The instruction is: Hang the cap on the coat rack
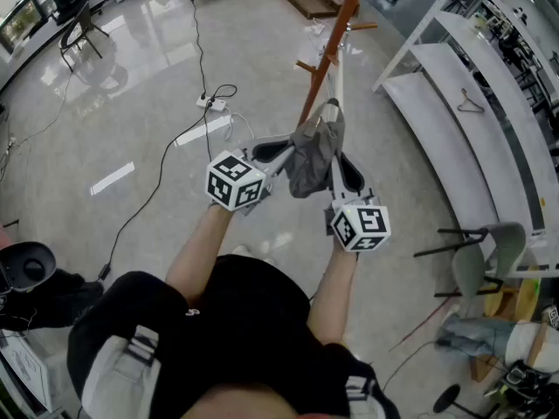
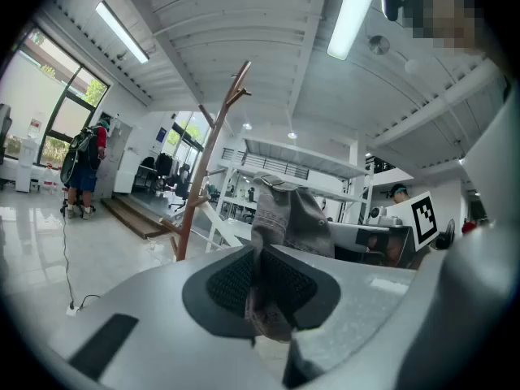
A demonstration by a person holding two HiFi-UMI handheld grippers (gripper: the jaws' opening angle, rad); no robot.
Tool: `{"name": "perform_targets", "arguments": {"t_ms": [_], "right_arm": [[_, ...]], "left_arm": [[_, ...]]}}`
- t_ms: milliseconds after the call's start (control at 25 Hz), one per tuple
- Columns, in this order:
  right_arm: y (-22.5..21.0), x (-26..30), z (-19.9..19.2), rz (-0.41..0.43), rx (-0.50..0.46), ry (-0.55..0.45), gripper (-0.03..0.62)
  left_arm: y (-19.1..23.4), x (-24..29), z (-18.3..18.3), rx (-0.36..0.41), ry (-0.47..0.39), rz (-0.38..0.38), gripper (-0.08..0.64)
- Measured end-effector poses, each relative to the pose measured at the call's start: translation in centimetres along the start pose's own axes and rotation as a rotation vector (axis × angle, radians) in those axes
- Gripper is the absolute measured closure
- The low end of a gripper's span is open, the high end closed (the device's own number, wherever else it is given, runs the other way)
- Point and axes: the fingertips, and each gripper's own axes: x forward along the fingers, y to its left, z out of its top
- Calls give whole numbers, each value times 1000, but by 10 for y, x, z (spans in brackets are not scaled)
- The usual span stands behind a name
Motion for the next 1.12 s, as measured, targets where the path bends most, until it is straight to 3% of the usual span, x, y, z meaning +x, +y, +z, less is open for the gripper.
{"name": "perform_targets", "arguments": {"t_ms": [640, 920, 1120], "right_arm": [[-6, 6, -2, 9, -5, 15, 566], [-13, 15, -12, 76, -3, 39, 565], [-14, 24, -20, 110, 49, 39, 565]], "left_arm": [[2, 8, -2, 8, 8, 18, 531], [3, 7, -7, 15, 9, 73, 531], [15, 11, -4, 25, 31, 122, 531]]}}
